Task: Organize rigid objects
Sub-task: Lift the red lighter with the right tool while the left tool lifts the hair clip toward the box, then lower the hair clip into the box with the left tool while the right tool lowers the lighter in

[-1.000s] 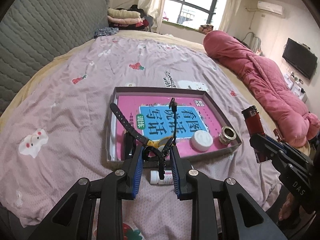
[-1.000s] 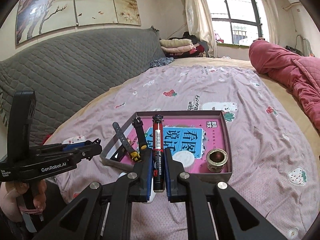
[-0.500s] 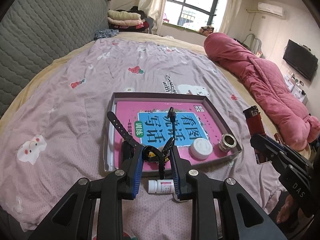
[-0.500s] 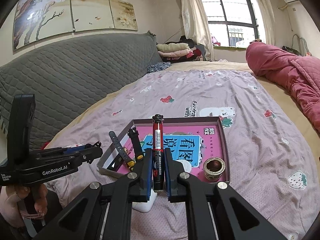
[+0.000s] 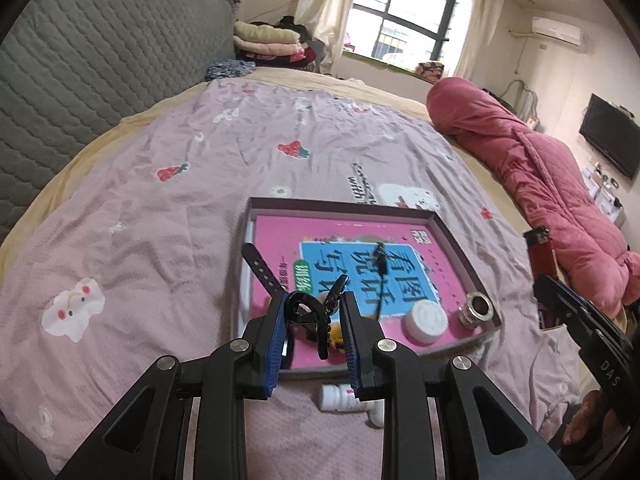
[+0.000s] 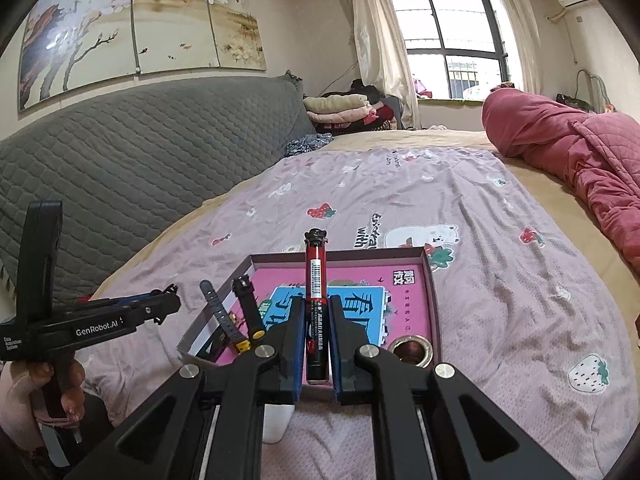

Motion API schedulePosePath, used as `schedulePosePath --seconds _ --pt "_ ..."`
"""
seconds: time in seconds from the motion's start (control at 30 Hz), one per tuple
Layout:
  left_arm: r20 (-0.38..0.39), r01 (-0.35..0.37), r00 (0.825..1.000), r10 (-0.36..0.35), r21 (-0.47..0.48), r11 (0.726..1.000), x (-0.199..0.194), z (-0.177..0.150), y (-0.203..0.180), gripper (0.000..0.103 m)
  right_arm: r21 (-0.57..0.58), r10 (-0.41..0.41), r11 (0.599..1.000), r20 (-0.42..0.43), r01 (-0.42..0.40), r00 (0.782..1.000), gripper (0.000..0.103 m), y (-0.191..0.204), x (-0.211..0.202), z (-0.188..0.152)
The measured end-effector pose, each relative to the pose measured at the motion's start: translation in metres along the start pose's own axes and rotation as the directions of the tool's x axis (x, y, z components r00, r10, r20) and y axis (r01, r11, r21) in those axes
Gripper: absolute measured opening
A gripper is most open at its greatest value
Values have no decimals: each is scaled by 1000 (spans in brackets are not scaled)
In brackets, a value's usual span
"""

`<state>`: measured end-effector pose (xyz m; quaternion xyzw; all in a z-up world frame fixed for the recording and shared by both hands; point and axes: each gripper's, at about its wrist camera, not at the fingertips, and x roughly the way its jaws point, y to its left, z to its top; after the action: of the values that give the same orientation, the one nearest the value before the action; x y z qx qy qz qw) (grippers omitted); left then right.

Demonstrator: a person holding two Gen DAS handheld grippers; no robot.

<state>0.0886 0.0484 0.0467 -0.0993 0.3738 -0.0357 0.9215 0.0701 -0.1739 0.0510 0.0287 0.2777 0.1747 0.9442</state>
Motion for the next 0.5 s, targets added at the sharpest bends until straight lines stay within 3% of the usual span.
schedulePosePath --seconds 0.5 --pt "-7 -29 1000 29 -22 999 25 13 9 27 24 3 1000 29 -4 1000 11 -17 11 6"
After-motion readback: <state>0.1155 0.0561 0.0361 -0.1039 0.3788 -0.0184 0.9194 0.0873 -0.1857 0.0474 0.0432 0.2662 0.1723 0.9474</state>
